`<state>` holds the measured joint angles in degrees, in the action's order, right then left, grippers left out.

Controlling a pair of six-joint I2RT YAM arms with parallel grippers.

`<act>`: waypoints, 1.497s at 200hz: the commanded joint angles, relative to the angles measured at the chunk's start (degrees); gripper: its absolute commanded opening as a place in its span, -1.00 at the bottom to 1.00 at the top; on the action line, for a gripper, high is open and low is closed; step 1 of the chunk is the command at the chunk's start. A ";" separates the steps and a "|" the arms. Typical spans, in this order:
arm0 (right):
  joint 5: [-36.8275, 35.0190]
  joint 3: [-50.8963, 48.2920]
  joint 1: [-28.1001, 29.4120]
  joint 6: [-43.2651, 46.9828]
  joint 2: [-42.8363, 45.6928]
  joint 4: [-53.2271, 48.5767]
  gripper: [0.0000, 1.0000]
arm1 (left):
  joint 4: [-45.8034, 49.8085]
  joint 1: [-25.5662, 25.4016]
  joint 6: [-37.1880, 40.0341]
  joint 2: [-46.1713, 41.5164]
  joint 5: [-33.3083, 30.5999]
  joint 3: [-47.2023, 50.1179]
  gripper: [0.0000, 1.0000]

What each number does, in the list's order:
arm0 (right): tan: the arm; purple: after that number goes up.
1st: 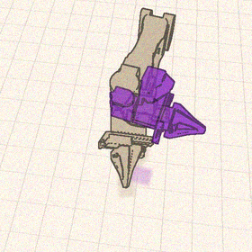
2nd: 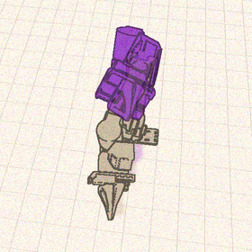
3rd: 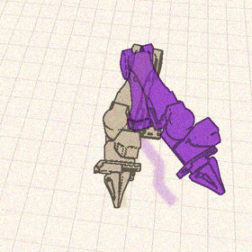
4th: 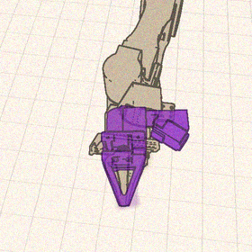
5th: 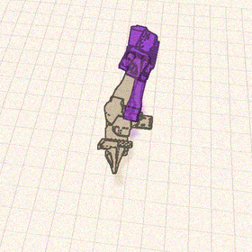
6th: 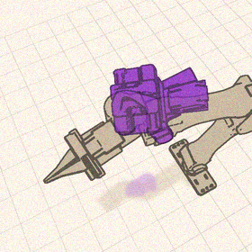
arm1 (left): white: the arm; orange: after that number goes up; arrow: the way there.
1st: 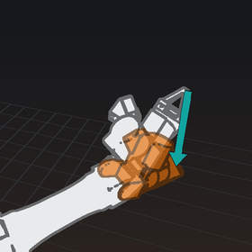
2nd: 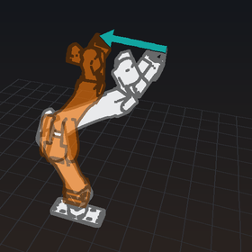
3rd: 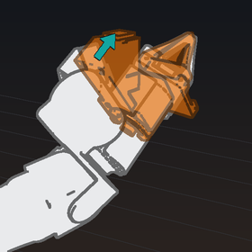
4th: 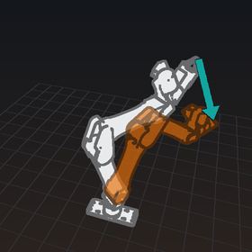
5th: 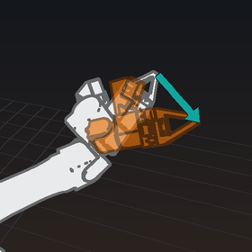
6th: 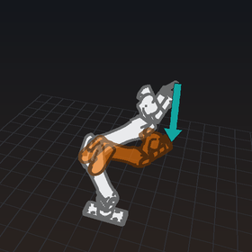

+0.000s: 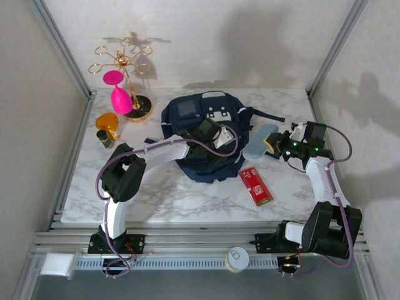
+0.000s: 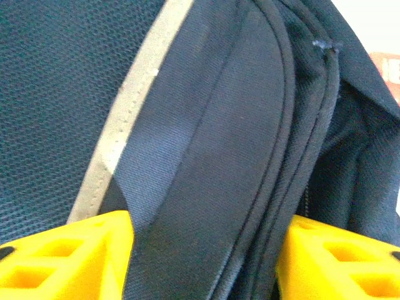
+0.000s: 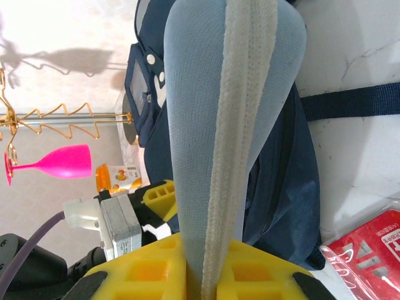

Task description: Pack books, pencil case, and school supplies into a backpack

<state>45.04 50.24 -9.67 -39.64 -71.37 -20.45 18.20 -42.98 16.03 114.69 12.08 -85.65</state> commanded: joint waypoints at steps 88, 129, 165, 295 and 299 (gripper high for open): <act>0.78 1.89 0.43 -0.03 -1.08 0.53 -0.72 | 5.99 1.15 -3.11 0.56 -6.18 -15.99 -1.00; 1.20 -0.46 8.57 -9.39 -3.64 11.89 -0.73 | 10.86 0.71 -11.66 0.71 -9.75 -24.54 -1.00; -7.89 -2.47 17.79 -19.58 -9.25 29.60 -0.74 | 11.24 0.53 -22.58 -1.77 -11.31 -27.07 -1.00; -29.97 3.19 32.00 -24.72 -29.38 48.45 0.09 | 8.35 0.44 -35.32 -5.11 -16.56 -27.04 -1.00; -30.40 2.76 32.00 -24.39 -28.70 47.37 0.10 | 8.30 0.55 -35.43 -5.03 -16.28 -27.03 -1.00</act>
<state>18.02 56.40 22.39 -66.92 -106.13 31.03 29.43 -42.92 -16.40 114.06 -2.90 -110.06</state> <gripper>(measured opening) 0.539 0.070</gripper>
